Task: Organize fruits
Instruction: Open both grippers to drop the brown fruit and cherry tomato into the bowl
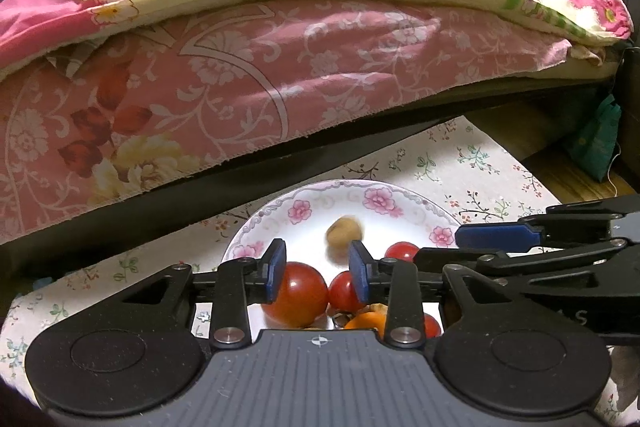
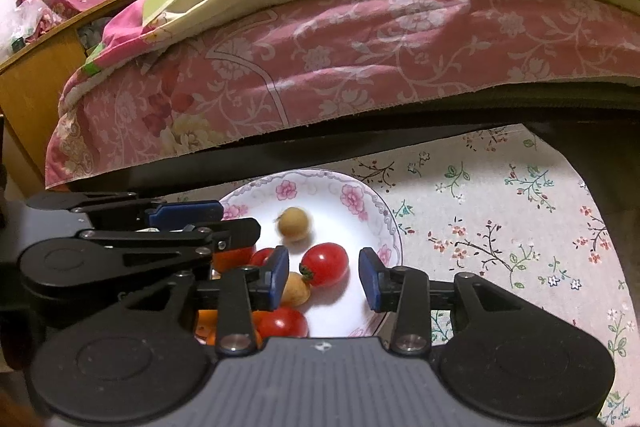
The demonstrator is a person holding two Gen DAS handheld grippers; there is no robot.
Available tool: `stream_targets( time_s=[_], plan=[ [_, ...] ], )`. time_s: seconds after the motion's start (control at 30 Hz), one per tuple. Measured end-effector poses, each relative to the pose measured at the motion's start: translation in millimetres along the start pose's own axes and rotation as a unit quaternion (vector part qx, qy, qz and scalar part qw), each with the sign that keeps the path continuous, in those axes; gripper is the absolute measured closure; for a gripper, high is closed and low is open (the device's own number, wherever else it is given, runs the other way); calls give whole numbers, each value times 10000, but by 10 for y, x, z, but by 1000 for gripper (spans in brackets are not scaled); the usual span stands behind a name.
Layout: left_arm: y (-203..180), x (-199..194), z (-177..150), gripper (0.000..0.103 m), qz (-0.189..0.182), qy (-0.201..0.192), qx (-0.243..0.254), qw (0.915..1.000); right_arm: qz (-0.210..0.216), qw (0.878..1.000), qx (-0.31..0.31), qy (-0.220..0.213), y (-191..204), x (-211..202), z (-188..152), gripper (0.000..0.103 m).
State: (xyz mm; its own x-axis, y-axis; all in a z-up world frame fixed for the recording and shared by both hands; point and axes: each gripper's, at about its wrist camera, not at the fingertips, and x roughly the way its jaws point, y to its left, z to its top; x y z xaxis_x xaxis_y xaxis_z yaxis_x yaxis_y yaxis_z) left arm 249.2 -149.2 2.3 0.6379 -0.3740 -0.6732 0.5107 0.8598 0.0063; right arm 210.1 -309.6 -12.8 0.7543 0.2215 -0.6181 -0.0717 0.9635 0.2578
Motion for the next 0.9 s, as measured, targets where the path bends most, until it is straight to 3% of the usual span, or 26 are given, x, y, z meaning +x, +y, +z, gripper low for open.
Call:
stream_targets(
  time_s=[0.23,0.43,0.53,0.9],
  plan=[
    [27,-162,-25,57,52,-5,-72,10000,-101,9999,-71,-60,49,-158,-11,66],
    [6,-409,-126,44,88,26,-126,9999,-165,9999,-36,-33,113,-352,-120,66],
    [-38,-532,-198,31,95,68,-121,9999,-158,9999,7,30,154,-443,-228,66],
    [-181,-966,-468,17,254,101,-210,9994,-174,9996,209,31,266,-882,-529,65]
  ],
)
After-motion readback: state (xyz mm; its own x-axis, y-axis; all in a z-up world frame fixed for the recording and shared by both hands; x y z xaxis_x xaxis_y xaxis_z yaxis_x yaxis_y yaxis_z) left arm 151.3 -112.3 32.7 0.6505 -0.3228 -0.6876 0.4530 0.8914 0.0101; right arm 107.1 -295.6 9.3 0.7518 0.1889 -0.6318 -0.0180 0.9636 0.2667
